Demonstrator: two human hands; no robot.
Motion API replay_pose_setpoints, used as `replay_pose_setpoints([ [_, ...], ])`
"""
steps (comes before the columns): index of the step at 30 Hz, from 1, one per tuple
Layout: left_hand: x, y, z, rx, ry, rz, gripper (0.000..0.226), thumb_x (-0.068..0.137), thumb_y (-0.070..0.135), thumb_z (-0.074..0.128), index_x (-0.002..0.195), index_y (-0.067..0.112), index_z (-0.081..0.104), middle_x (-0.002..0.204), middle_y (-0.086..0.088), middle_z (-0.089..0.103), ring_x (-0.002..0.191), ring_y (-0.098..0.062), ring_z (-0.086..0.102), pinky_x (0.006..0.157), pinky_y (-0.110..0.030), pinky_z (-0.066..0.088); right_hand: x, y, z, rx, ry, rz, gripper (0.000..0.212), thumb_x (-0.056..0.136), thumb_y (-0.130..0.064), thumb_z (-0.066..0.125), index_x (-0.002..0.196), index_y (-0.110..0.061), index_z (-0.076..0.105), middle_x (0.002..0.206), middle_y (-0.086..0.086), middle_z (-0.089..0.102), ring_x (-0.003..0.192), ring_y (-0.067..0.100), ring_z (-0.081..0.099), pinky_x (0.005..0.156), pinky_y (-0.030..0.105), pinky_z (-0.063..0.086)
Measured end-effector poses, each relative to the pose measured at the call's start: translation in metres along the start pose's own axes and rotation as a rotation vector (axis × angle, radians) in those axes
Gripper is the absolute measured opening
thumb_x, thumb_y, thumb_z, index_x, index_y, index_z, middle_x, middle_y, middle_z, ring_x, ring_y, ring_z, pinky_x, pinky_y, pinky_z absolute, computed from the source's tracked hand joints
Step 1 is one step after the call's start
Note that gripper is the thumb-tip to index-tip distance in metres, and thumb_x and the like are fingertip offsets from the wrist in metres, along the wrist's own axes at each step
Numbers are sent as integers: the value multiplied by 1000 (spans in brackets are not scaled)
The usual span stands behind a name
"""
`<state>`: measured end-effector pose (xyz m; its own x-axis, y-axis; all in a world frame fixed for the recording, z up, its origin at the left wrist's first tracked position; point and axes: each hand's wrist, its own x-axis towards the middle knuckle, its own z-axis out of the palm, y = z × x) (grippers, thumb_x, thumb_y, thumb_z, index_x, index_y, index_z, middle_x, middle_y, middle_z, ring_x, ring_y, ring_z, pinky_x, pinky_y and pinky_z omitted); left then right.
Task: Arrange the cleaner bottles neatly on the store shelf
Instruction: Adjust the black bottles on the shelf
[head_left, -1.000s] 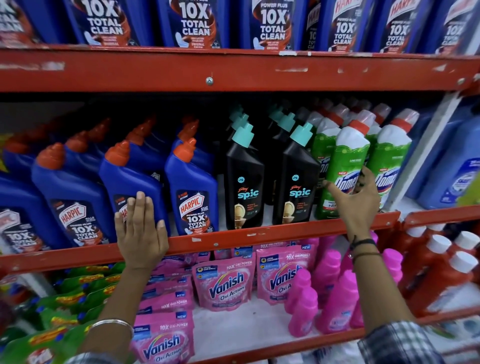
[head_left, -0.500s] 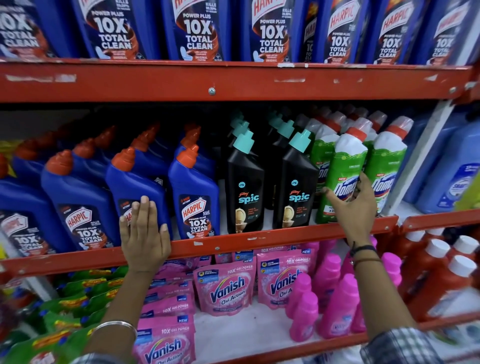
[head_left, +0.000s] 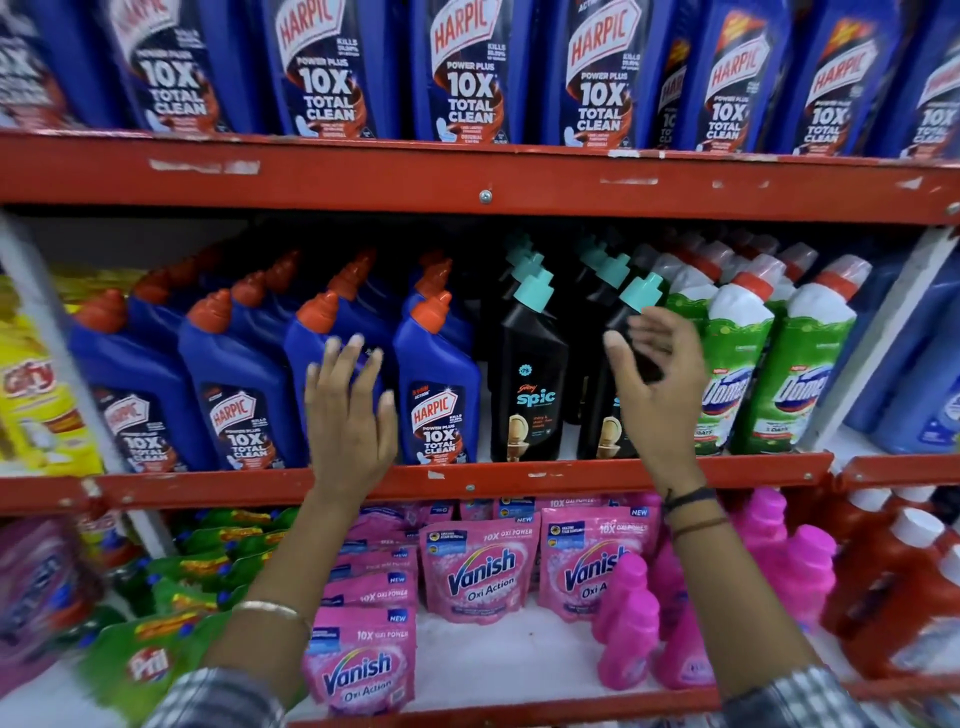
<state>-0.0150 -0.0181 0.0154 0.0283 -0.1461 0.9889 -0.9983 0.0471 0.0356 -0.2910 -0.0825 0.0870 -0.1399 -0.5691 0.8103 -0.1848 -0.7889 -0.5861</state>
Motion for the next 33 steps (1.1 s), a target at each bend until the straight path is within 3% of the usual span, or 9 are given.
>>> replay_pose_setpoints([
  [4,67,28,-15,-212,-172,-144,38,98,22,52,129,0,50,128,-15,55,110,-33,57,94,-43,45,14,-21,40,5,-319,123,55,90,-30,64,135,-9,41,128,6,54,116,13,52,98,22,42],
  [7,94,41,-17,-161,-383,-266,43,93,35,62,124,7,52,119,-8,55,104,-27,57,80,-42,48,25,-17,62,5,-424,270,62,92,-37,59,141,-8,34,135,7,53,122,16,51,98,25,42],
  [9,101,47,-18,-96,-453,-294,41,90,37,64,118,9,54,116,-6,52,101,-25,56,75,-40,47,31,-13,69,-14,-439,301,57,92,-37,58,138,-8,41,124,8,60,113,19,57,83,13,43],
  [11,104,50,-19,-89,-468,-306,38,91,32,64,118,7,54,117,-8,52,102,-27,56,77,-40,46,36,-12,70,-50,-411,287,49,91,-33,61,131,-7,48,108,7,65,100,20,62,69,11,44],
  [15,105,53,-20,-129,-479,-299,35,94,22,62,120,2,55,118,-11,53,102,-29,56,82,-39,45,37,-16,69,-162,-331,279,49,86,-39,66,123,-10,54,96,1,69,90,20,64,75,32,49],
  [20,108,49,-23,-171,-514,-284,34,94,18,62,122,0,55,118,-12,54,104,-31,57,85,-38,45,35,-23,68,-265,-293,272,53,85,-46,65,123,-11,53,95,2,71,84,17,59,68,28,34],
  [25,108,48,-25,-172,-534,-279,36,94,20,61,124,1,55,120,-11,54,103,-30,58,84,-37,45,35,-27,65,-264,-318,311,50,85,-46,65,120,-12,56,88,-2,68,85,16,60,70,26,34],
  [30,103,50,-30,-182,-530,-283,38,95,19,60,129,3,52,124,-10,51,102,-30,59,82,-39,49,32,-31,61,-181,-319,343,44,84,-41,68,113,-8,62,99,2,72,90,13,62,69,23,42],
  [33,97,53,-39,-179,-541,-229,44,95,15,59,136,4,46,133,-7,47,113,-26,54,82,-35,49,24,-35,52,-152,-324,364,52,81,-41,72,117,-4,61,108,8,71,101,20,66,82,31,54],
])
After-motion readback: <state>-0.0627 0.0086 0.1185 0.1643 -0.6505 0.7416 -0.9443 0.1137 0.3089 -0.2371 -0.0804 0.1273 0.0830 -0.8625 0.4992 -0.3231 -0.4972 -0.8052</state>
